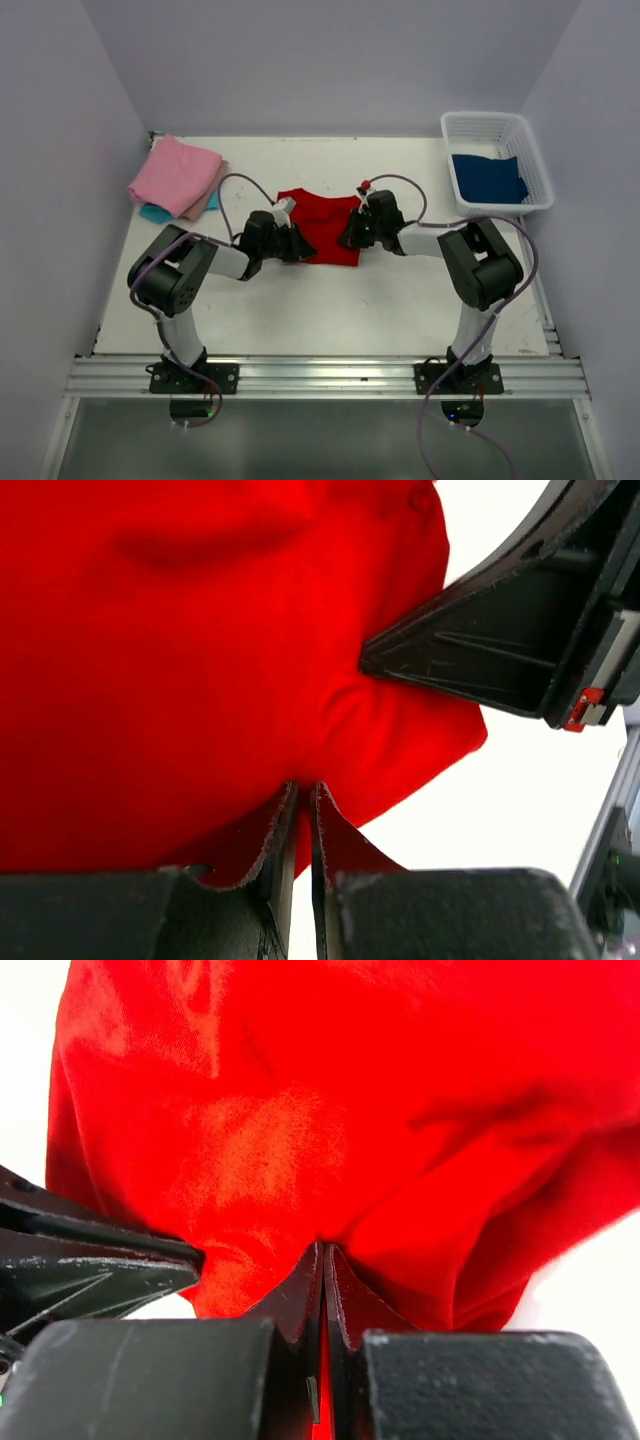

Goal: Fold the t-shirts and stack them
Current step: Smooth out wrinkles on the folded tshirt

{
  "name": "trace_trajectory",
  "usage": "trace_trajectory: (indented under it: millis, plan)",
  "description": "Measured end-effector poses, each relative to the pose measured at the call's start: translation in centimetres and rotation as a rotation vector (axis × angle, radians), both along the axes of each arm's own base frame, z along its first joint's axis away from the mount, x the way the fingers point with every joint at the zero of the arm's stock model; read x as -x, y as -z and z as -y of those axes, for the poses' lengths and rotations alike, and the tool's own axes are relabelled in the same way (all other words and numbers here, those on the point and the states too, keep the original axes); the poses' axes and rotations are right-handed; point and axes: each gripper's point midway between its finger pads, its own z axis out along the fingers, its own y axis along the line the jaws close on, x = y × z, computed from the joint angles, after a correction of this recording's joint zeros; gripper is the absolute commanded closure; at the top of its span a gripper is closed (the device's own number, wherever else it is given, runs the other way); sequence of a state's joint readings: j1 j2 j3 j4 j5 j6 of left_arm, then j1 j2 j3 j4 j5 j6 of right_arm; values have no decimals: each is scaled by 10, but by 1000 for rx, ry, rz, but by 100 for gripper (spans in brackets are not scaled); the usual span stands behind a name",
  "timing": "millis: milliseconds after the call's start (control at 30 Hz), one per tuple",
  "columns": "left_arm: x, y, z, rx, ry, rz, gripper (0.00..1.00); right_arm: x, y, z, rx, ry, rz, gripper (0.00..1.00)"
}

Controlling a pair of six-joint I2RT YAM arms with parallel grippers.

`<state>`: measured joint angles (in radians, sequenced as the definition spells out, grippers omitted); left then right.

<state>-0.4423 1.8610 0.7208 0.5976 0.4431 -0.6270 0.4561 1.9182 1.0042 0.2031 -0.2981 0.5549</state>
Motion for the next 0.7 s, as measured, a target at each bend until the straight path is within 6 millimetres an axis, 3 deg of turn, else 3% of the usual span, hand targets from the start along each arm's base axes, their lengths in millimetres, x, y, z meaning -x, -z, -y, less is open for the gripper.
trace_trajectory:
  millis: [133,367,433,533,700]
  plan:
    - [46,0,8,-13,36,-25,87,41,0,4,31,-24,-23,100]
    - [140,-4,41,-34,171,-73,90,104,-1,12,68,-75,-71,100]
    - [157,-7,45,-44,191,-72,91,116,-4,13,73,-91,-91,100]
    - [161,-11,43,-60,175,-59,92,123,-17,11,48,-111,-88,100]
    - [143,-17,37,-122,101,-29,96,124,-49,5,-15,-132,-36,100]
